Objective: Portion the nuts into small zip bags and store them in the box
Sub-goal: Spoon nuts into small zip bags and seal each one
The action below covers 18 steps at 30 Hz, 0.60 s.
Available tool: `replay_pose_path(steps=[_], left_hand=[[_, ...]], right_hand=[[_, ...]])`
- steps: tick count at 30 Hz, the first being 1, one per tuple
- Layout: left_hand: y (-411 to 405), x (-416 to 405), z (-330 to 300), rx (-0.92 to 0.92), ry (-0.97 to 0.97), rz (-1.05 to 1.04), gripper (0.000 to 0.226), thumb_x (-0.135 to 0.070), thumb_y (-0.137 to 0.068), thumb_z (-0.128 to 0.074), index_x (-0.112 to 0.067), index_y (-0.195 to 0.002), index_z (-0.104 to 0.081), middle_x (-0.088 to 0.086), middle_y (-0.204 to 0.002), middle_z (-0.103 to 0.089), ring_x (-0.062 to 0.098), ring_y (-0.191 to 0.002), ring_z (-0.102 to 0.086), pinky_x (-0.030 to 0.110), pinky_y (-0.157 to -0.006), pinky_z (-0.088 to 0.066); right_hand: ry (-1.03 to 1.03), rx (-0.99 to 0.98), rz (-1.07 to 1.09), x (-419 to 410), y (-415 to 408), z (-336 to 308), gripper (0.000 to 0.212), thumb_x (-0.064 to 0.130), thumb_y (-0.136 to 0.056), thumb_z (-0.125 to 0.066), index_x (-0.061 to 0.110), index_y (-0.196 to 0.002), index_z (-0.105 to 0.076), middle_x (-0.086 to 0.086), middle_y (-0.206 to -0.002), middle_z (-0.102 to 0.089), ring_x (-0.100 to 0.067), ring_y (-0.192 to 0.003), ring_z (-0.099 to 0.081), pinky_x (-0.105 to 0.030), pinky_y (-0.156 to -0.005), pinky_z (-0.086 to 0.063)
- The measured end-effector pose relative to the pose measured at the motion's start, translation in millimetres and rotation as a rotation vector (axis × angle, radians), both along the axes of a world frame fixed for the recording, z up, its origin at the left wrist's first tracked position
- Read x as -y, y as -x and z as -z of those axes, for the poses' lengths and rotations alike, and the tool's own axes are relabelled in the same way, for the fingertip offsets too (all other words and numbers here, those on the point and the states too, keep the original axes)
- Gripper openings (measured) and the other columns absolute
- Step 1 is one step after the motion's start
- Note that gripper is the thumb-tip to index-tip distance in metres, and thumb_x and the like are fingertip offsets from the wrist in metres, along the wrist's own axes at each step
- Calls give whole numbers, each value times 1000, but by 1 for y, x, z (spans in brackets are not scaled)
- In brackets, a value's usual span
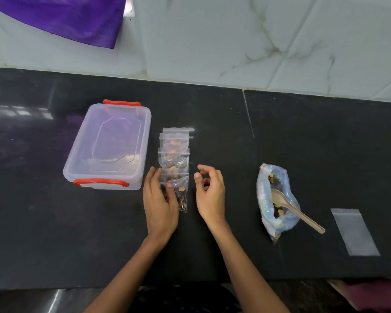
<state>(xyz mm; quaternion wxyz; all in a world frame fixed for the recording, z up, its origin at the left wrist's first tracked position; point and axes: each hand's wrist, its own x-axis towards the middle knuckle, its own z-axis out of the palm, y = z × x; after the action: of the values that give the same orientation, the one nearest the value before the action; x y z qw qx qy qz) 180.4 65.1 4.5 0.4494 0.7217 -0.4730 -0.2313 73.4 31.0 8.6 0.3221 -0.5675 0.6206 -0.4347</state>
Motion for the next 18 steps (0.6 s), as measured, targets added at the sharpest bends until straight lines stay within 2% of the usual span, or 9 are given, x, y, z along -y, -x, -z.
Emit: replay_pose_path(steps=[3,6,8,11,12,18], left_hand=[[7,-4,-3,7,19,0,44,-11,-96,-51,-10,-140,-42,6,-150,-35,20,-139,-33,43,-110,-36],[21,-9,-9,17,60,-2,43,-9,-95,-51,-10,-138,-44,7,-149,-37,21,-139,-32,48,-110,-35],[34,-11,-16,9,84,5,43,-8,-95,-51,-9,-137,-44,7,-148,-39,19,-139,-33,44,-111,-35],[59,-14,-25,-20,119,37,42,-5,-94,-52,-9,-136,-46,6,-147,-40,17,-138,-33,24,-110,-30],[68,-14,-28,-24,125,53,42,-5,-94,-53,-9,-135,-46,6,-147,-40,17,-138,-33,24,-110,-27],[123,-15,-37,-32,133,123,39,-4,-93,-55,-8,-131,-49,7,-145,-43,24,-138,-35,45,-113,-30]], right_hand=[[-4,24,-3,-6,10,-8,19,22,-96,-54,20,-113,-60,5,-106,-53,0,-78,-54,-10,-69,-45],[17,45,-10,-13,24,-19,17,22,-95,-55,21,-111,-61,8,-105,-53,1,-82,-54,-12,-71,-46],[48,50,-17,-17,36,-30,16,21,-95,-56,21,-110,-61,9,-104,-53,1,-85,-55,-11,-71,-46],[119,44,4,-21,61,-48,15,18,-94,-58,20,-108,-62,7,-103,-54,-1,-84,-55,-12,-70,-46],[141,44,18,-23,71,-53,14,18,-93,-58,20,-107,-62,6,-103,-55,-2,-84,-56,-13,-69,-46],[178,33,99,-37,133,-75,9,18,-92,-60,21,-101,-63,11,-100,-59,-3,-83,-58,-10,-67,-45]])
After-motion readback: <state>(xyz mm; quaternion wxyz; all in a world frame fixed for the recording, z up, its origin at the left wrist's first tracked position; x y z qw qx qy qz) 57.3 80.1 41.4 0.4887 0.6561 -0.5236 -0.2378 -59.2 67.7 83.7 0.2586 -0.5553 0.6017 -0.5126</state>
